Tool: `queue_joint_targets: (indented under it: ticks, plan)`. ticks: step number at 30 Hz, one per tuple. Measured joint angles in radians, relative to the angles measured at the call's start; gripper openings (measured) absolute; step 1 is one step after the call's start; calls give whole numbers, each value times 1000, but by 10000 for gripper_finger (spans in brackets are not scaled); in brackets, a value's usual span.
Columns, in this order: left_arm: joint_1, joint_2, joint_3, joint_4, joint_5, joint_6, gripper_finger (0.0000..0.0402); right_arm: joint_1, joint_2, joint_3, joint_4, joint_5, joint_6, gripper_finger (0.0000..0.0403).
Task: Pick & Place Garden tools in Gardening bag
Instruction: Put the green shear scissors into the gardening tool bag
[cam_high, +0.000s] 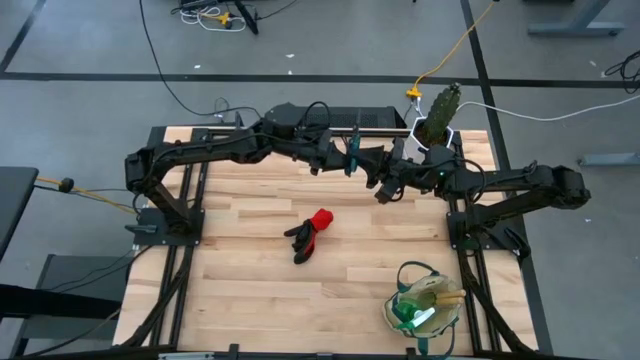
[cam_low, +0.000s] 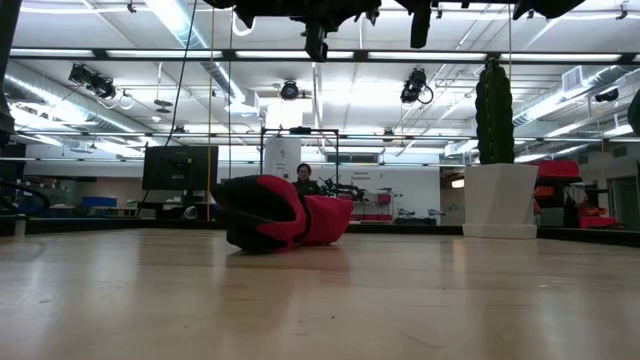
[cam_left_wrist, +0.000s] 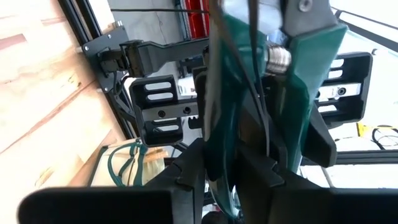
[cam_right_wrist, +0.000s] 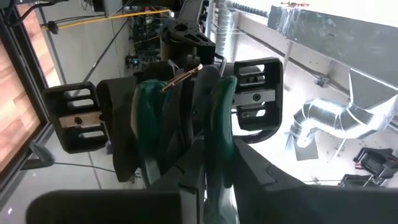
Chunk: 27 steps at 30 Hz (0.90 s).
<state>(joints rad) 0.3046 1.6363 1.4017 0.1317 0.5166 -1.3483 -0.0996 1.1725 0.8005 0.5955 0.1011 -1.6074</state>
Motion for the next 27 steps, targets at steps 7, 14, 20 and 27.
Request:
queue_joint_targets:
  ticks: [7,14,20,27]
  plan:
    - [1,0,0,0,-25,5,117,1,0,0,1,-4,9,51]
    - [2,0,0,-1,1,-1,138,1,-1,0,4,-5,5,51]
    - [22,-4,0,-2,20,6,139,1,-1,0,5,30,2,51]
    - [56,-39,0,-41,31,47,140,1,-2,0,14,67,2,51]
